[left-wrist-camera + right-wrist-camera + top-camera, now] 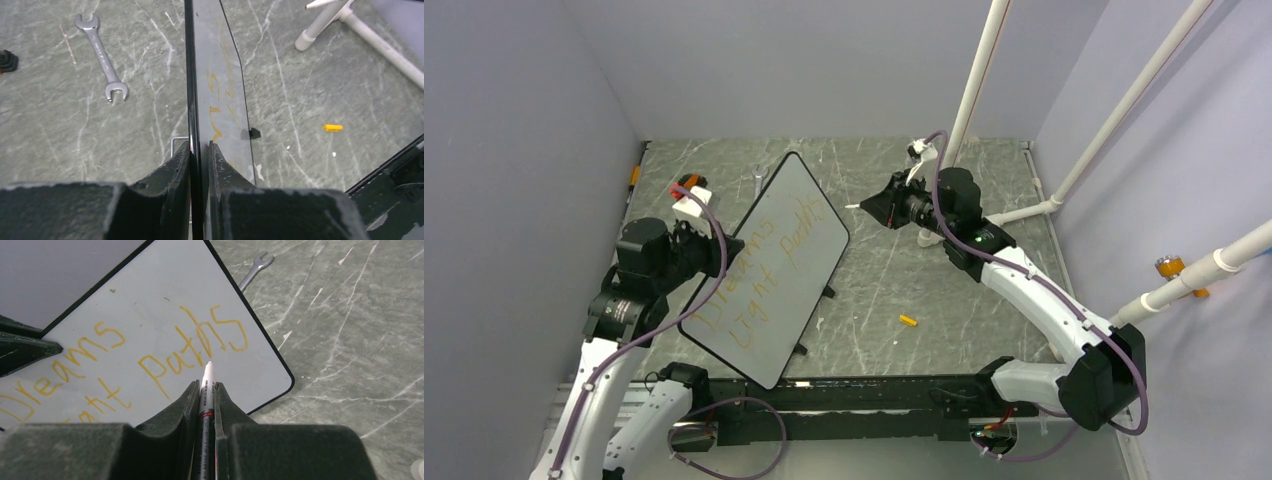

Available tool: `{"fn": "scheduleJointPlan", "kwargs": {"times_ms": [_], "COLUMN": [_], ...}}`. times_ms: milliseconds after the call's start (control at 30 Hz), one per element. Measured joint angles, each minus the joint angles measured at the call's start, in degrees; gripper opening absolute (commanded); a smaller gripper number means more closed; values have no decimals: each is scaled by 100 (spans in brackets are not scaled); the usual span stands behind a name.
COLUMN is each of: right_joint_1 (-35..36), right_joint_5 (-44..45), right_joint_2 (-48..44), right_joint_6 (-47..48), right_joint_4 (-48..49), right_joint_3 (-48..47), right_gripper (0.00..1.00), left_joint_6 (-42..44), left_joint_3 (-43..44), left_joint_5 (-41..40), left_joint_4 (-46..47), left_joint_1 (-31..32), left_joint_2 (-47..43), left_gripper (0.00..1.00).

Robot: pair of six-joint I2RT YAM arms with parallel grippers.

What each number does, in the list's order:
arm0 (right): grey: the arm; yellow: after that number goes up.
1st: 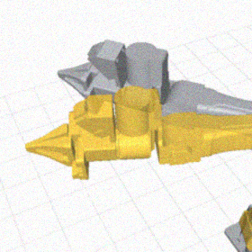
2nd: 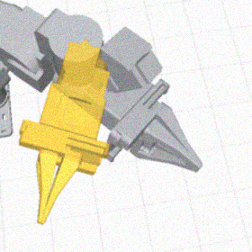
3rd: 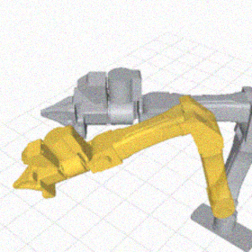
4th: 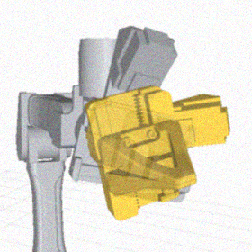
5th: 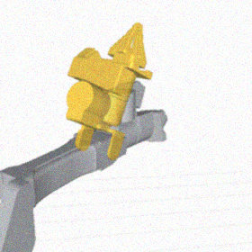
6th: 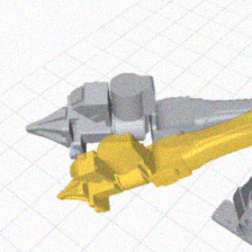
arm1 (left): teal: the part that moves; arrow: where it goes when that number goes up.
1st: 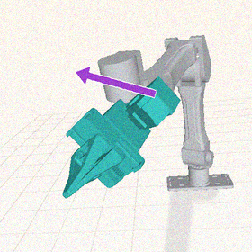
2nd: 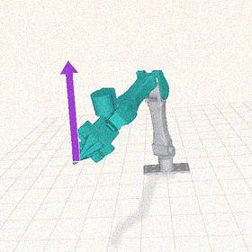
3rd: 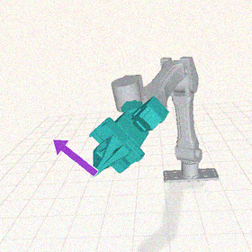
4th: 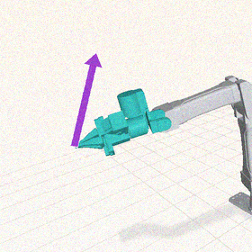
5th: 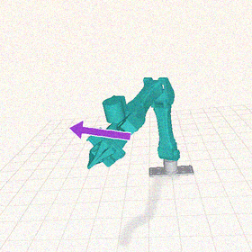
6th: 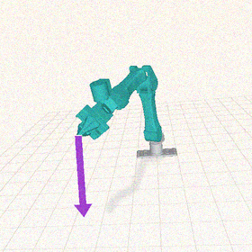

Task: Write a sentence on the whiteboard
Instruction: Move the whiteboard to the corner of the board.

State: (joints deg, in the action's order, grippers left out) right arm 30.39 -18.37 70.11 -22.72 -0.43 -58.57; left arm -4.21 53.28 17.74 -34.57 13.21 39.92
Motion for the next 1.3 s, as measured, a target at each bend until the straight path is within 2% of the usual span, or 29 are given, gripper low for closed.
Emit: {"fn": "scheduleJointPlan", "kwargs": {"times_ms": [233,400,567,667,1133,1300], "right_joint_1": [4,4,4,4,4,4], "right_joint_5": [39,138,190,203,280,291], "right_joint_2": [-129,-306,-413,-424,-424,-424], "right_joint_6": [0,20,46,52,63,63], "right_joint_4": [-7,-22,-33,-42,-151,-190], "right_joint_3": [109,157,216,236,278,315], "right_gripper": [0,0,0,0,0,0], "left_joint_6": [-763,-1517,-2448,-2791,-2966,-2911], "left_joint_3": [-269,-953,-1991,-2212,-2251,-2251], "left_joint_5": [96,-35,4,52,304,367], "left_joint_4": [581,1027,671,557,636,638], "left_joint_1": [0,2,127,173,214,214], "left_joint_2": [-20,-474,-1043,-1237,-1611,-1674], "left_gripper": [0,0,0,0,0,11]}}
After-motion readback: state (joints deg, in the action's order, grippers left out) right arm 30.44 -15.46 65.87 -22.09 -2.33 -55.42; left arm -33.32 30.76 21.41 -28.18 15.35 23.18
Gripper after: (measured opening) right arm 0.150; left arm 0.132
